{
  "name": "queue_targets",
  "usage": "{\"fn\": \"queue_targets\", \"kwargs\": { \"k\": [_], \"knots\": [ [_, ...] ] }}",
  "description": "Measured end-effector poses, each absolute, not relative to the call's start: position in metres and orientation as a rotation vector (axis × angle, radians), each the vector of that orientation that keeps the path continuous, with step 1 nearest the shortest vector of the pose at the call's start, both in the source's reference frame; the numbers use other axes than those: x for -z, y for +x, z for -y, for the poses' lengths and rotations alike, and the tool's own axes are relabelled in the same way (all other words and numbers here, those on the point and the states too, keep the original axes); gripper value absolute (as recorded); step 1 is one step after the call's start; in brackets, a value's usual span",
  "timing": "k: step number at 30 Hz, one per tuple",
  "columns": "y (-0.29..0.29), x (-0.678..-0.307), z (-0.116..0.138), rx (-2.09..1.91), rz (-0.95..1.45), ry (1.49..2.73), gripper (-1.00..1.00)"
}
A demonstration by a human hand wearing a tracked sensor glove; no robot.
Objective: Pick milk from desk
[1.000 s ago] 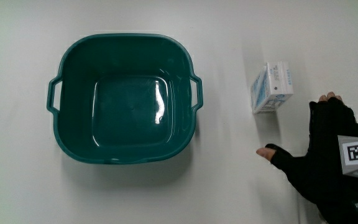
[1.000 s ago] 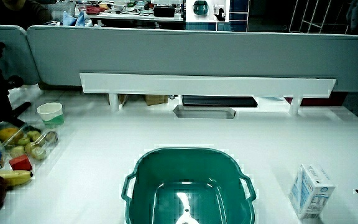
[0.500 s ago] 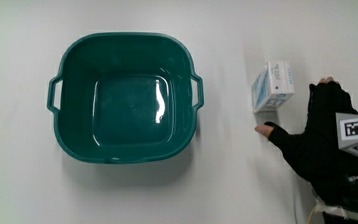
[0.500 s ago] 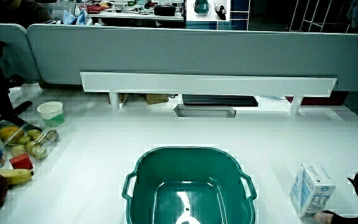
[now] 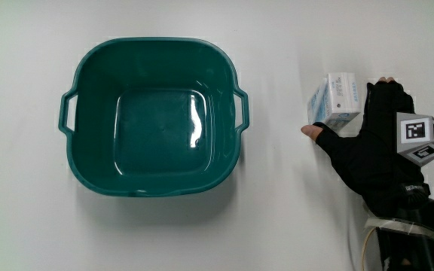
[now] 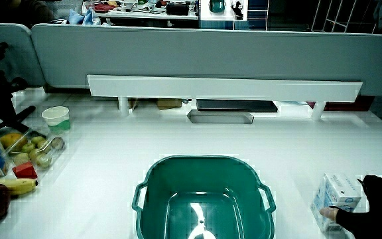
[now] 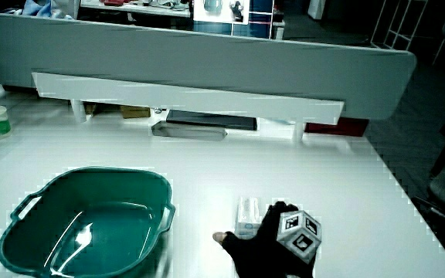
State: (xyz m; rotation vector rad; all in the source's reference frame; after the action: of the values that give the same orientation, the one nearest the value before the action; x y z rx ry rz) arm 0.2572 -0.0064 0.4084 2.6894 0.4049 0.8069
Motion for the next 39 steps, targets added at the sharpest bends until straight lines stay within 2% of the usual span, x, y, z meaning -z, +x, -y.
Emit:
{"fn": "queue_targets", "kwargs": {
  "k": [7,16,33,39],
  "knots": [
    [0.256,-0.409,0.008,-0.804,-0.434,2.704,0.0],
    [0.258,-0.406,0.006,-0.875,-0.503,2.797,0.35],
    [0.261,-0.414,0.004,-1.106,-0.502,2.759,1.0],
    [0.261,-0.415,0.004,-1.101,-0.505,2.751,1.0]
  ]
}}
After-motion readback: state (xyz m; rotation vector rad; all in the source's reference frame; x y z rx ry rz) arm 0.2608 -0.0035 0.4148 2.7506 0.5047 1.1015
